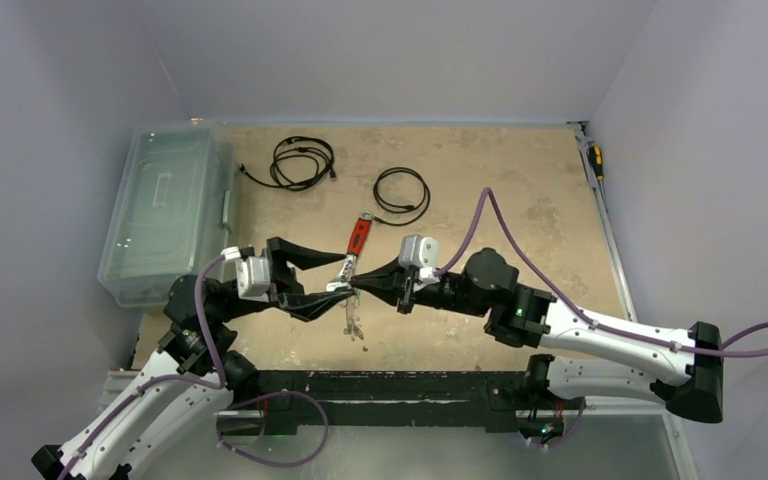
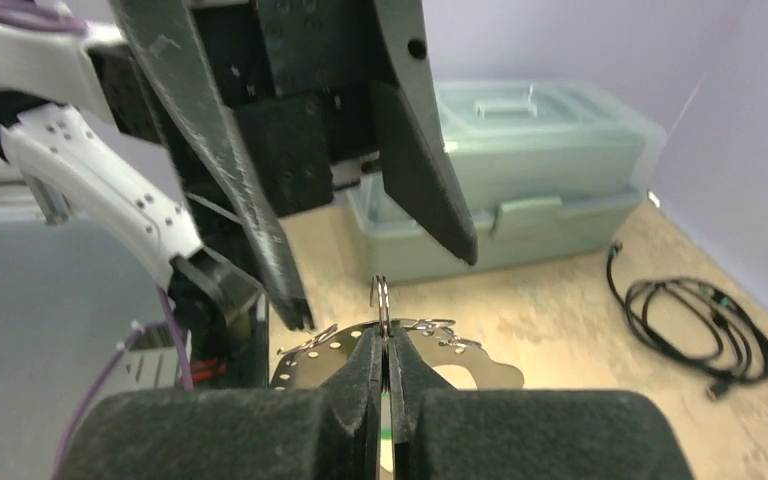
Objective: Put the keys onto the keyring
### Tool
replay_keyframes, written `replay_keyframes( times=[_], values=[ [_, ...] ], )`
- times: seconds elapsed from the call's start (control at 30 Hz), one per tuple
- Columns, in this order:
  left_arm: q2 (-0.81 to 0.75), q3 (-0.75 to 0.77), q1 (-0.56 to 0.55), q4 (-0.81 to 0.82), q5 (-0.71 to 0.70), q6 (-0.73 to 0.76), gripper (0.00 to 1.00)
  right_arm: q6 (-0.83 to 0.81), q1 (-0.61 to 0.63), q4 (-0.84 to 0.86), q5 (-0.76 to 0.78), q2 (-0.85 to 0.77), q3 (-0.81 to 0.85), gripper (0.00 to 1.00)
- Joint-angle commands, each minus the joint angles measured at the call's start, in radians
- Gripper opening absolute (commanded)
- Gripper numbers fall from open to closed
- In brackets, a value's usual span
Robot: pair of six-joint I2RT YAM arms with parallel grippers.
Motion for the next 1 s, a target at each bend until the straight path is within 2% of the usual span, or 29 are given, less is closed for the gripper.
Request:
replay_keyframes(
  times=[0.0, 0.1, 0.2, 0.43, 0.57, 0.77, 0.97],
  values=[
    [-0.040, 0.051, 0.003, -0.071, -0.045, 0.086, 0.61, -0.081, -0.005, -0.240, 0.057, -0.016, 0.132, 0.00],
    [-0.051, 0.071, 0.001, -0.135, -0.035, 0.152, 0.60, -0.118, -0.008, -0.434, 0.087, 0.007, 0.212, 0.00],
    [-0.041, 0.087, 0.000, -0.189, 0.003, 0.202, 0.53, -0.147, -0.008, -0.581, 0.083, 0.027, 0.284, 0.00],
    [-0.012, 0.084, -0.038, -0.206, 0.106, 0.242, 0.47, -0.185, -0.008, -0.822, 0.028, 0.069, 0.416, 0.00],
    [0.034, 0.063, -0.065, -0.166, 0.163, 0.221, 0.44, -0.187, -0.009, -0.916, 0.054, 0.124, 0.472, 0.00],
    [0.095, 0.053, -0.108, -0.164, 0.118, 0.220, 0.39, -0.191, -0.008, -1.062, 0.067, 0.177, 0.539, 0.00],
    [0.156, 0.061, -0.115, -0.193, 0.060, 0.229, 0.38, -0.167, -0.008, -1.267, 0.230, 0.268, 0.659, 0.00]
  ],
)
